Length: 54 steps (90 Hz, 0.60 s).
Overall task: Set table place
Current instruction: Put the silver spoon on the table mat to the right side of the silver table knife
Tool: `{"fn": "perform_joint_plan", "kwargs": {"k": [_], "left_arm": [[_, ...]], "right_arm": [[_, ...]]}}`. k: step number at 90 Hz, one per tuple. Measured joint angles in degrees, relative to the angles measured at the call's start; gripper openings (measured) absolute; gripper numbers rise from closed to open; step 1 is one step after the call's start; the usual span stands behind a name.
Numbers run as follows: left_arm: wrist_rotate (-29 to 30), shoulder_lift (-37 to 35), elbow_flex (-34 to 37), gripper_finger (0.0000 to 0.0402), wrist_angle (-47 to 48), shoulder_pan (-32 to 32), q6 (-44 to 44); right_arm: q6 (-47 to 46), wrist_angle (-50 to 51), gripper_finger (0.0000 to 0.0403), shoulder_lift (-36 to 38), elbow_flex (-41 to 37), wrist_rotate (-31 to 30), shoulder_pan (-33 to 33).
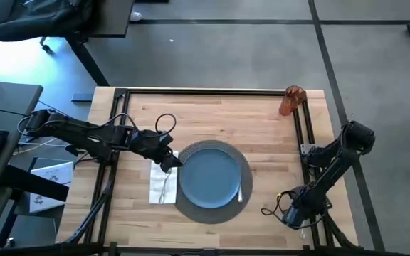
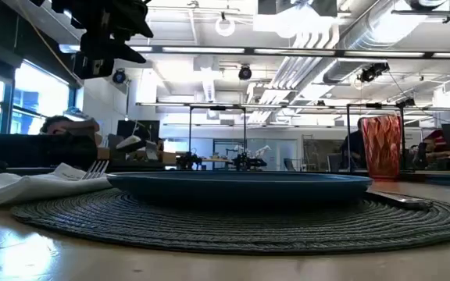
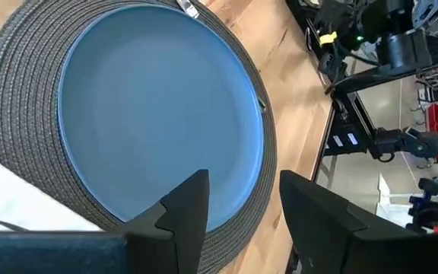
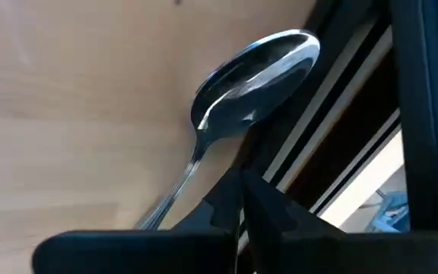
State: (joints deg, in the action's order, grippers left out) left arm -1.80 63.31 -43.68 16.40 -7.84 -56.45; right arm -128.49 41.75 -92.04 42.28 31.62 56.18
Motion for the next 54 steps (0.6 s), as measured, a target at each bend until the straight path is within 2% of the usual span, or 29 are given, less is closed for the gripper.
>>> {"fn": "perform_joint_plan", "kwargs": {"k": [16,54], "left_arm": [[0.15,0.00,0.00,0.0146,0.04,0.00,-0.36],[0.13,0.00,0.00,0.0146,0.01,0.00,-0.86]], "right_arm": [[2.20,2.47,0.0000,0.52,-0.07,-5.14,-3.48],[-0.33,3.34,0.0000,0.53,0.85,-7.38,-5.59]]}}
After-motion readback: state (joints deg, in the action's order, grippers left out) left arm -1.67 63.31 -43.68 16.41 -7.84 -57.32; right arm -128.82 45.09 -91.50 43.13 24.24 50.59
